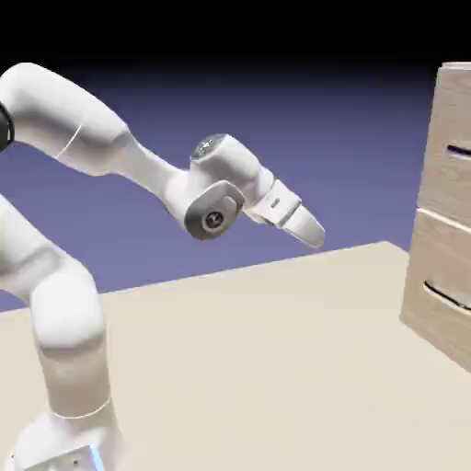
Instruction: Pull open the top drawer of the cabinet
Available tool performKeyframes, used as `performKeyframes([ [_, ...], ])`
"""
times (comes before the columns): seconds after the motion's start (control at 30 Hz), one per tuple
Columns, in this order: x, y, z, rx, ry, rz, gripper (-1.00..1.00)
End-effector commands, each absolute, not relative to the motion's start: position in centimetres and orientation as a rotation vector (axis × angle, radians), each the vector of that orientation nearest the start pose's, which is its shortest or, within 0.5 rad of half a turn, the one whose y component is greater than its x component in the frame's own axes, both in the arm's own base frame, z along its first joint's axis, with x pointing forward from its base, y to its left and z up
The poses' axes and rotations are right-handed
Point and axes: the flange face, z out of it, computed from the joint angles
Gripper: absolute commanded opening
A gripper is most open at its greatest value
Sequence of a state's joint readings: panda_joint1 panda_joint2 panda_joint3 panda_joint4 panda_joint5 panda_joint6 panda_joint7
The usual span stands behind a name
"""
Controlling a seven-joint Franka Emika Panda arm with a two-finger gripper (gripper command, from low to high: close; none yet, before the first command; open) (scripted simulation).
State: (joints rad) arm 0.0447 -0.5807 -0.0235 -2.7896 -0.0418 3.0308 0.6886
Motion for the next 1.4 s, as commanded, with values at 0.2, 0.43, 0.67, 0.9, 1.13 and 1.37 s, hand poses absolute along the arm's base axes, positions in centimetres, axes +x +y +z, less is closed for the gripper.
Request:
performKeyframes([
  [0.2,39.4,4.1,54.7,-2.660,0.091,-1.377,0.00],
  [0.43,38.5,5.6,61.7,-2.641,-0.619,-1.671,0.00],
  [0.67,37.6,5.2,67.6,-2.504,-1.289,-1.947,0.00],
  [0.9,37.3,3.2,72.0,-2.286,-1.921,-2.175,0.00],
  [1.13,38.5,0.2,74.8,-2.015,-2.540,-2.308,0.00],
  [1.37,41.4,-3.2,75.5,0.805,1.514,1.079,0.00],
])
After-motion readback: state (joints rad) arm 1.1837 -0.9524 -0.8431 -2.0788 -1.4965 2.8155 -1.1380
